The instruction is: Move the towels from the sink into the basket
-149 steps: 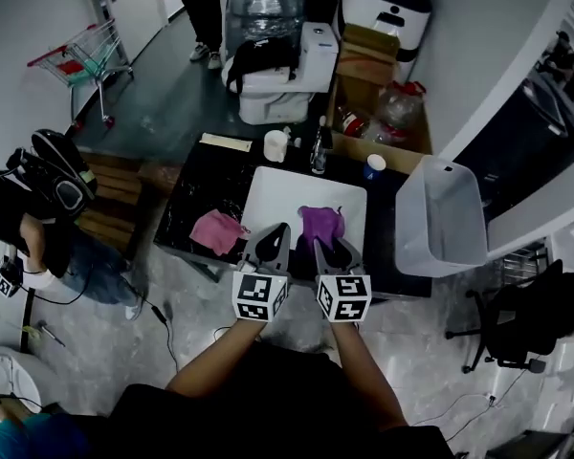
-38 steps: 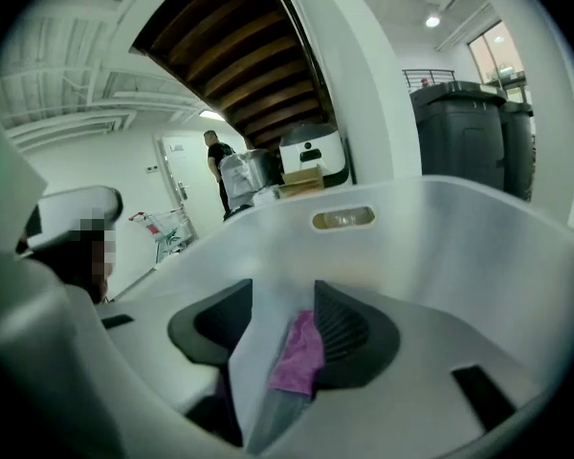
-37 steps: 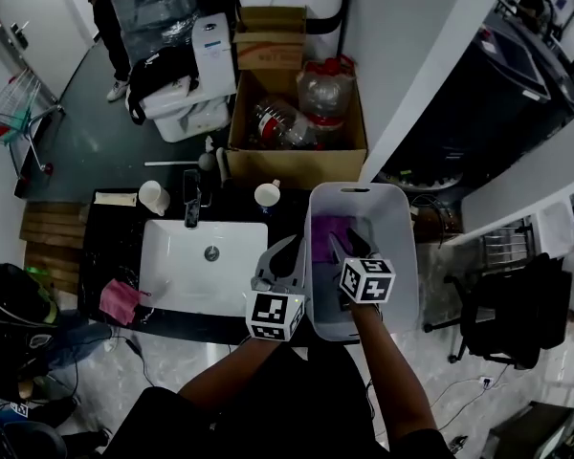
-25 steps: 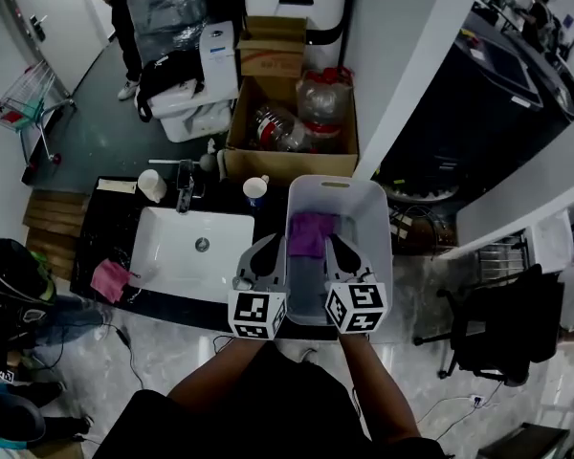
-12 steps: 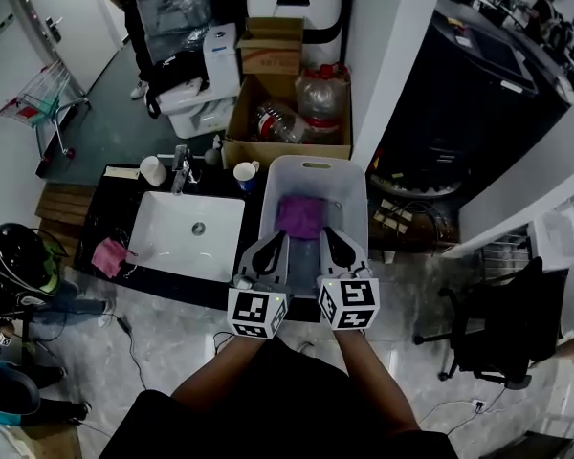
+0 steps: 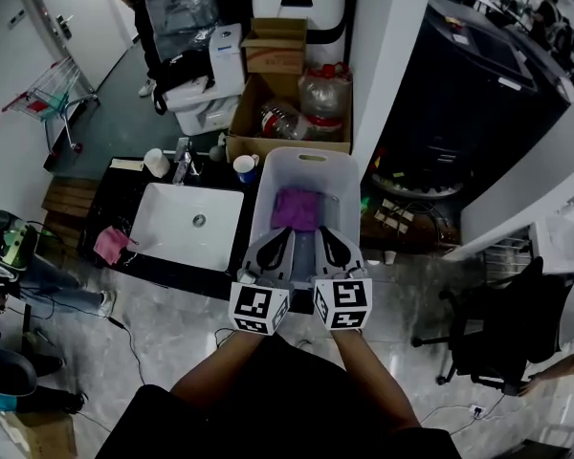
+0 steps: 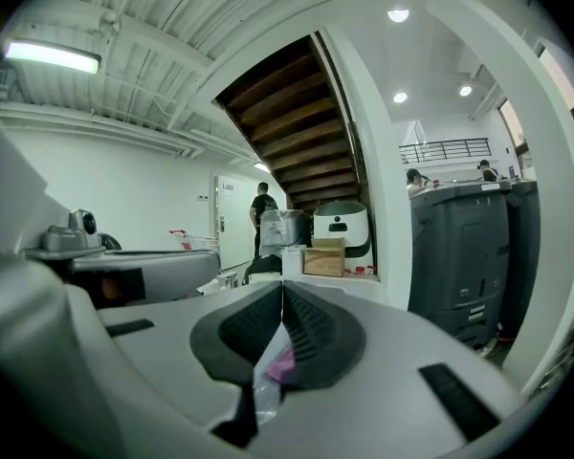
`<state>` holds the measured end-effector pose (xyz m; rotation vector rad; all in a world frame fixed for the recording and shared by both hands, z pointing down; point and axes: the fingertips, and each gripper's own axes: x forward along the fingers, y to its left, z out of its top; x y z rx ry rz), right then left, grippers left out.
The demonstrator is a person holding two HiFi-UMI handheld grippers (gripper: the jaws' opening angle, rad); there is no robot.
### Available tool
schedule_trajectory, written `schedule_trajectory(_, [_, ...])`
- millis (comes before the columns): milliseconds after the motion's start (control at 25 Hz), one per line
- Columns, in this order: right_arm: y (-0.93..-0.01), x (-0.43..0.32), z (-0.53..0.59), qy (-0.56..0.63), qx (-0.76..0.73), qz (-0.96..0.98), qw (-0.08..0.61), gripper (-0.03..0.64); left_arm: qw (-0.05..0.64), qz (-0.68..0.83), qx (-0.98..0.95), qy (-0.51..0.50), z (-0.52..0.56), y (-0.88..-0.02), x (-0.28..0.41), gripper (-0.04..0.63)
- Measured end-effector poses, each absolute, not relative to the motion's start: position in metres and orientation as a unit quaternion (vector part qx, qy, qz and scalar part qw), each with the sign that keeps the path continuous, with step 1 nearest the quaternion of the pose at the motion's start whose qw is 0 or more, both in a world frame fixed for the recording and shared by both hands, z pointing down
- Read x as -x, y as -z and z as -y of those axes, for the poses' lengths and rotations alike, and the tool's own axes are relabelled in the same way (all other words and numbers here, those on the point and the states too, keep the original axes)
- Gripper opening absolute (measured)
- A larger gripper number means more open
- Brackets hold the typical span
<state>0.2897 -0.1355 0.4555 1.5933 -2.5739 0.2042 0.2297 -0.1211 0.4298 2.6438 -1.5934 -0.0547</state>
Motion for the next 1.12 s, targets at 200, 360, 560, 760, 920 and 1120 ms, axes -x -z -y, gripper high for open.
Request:
schedule_trajectory(200, [-0.456, -0.292, 0.122, -0.069, -0.514, 0.854, 0.046, 0.020, 0.032, 0.511, -0.858, 0.051, 0.106, -0.422, -0.236, 0.003])
schedule_trajectory(360, [-0.452, -0.286, 0.111, -0.067, -0.501, 0.862, 0.034, 0.020, 0.015, 0.532, -0.846, 0.033, 0.095, -0.425, -0.231, 0.003])
schedule_trajectory(560, [-0.448, -0.271, 0.101, -0.061, -0.487, 0.871, 0.028, 0.020, 0.014, 0.558, -0.829, 0.028, 0.082, -0.432, -0.211, 0.003])
schedule_trajectory(760, [-0.443, -0.234, 0.096, -0.046, -0.460, 0.886, 0.037, 0.020, 0.015, 0.579, -0.815, 0.027, 0.074, -0.436, -0.180, 0.003])
schedule_trajectory(920, [-0.439, -0.176, 0.092, -0.047, -0.431, 0.900, 0.035, 0.020, 0.022, 0.604, -0.797, 0.025, 0.066, -0.440, -0.125, 0.003])
schedule_trajectory(1120, [-0.447, -0.086, 0.074, -0.051, -0.386, 0.920, 0.051, 0.020, 0.044, 0.640, -0.767, 0.023, 0.043, -0.449, -0.038, 0.003])
